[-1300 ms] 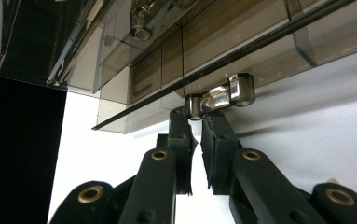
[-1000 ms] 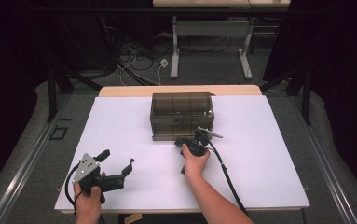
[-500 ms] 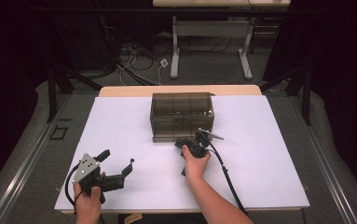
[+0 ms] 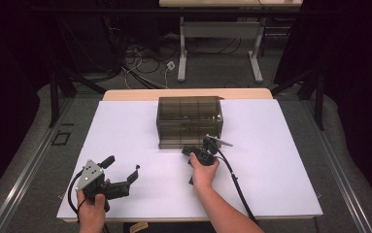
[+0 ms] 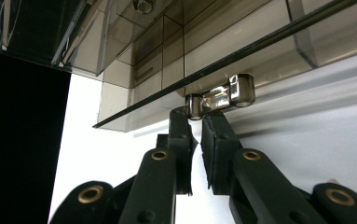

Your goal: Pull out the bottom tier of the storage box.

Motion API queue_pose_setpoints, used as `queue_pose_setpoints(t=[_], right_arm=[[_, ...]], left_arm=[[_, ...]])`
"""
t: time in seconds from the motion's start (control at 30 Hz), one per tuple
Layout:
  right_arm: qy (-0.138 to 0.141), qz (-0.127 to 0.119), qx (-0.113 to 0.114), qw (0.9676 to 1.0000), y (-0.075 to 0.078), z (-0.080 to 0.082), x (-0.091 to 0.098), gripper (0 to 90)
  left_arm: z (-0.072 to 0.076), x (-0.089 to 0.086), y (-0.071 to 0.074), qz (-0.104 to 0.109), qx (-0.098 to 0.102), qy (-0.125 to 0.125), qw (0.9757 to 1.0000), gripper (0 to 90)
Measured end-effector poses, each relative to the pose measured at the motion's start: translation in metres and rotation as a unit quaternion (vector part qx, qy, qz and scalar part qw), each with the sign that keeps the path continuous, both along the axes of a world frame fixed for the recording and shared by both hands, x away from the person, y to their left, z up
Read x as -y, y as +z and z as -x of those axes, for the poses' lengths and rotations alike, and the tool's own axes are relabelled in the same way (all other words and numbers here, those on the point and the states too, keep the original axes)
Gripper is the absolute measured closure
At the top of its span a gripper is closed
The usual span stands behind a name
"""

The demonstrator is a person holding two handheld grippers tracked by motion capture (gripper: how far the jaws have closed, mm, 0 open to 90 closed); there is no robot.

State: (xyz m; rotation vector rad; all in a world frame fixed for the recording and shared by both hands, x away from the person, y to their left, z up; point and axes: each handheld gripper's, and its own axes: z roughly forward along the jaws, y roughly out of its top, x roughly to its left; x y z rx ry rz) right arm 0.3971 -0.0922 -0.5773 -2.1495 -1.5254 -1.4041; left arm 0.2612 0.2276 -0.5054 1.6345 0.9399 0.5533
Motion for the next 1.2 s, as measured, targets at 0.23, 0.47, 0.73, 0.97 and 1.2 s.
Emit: queue_pose_setpoints(t=[0.23, 0.47, 0.73, 0.97, 1.2], right_arm=[[0.006, 0.0, -0.005, 1.0, 0.0002, 0.0013, 0.0013, 83.3], [0.002, 0.004, -0.011, 0.9999, 0.0002, 0.001, 0.0005, 83.3], [0.004, 0.012, -0.008, 0.9999, -0.0012, -0.0001, 0.0016, 83.3], [0.006, 0.008, -0.011, 0.9999, -0.0012, -0.0002, 0.0022, 82.7], [0.008, 0.004, -0.014, 0.9999, -0.0008, -0.0001, 0.0017, 79.7]], left_arm=[[-0.0001, -0.0004, 0.0, 0.0, 0.0, 0.001, 1.0, 0.6], [0.0001, -0.0003, 0.0001, 0.0, 0.0, 0.0, 1.0, 0.5], [-0.0002, -0.0002, -0.0001, -0.002, 0.0, 0.0, 1.0, 0.5], [-0.0003, 0.0, -0.0001, -0.002, 0.0, -0.001, 1.0, 0.5], [-0.0004, -0.0002, -0.0002, -0.001, 0.0, 0.0, 1.0, 0.5]])
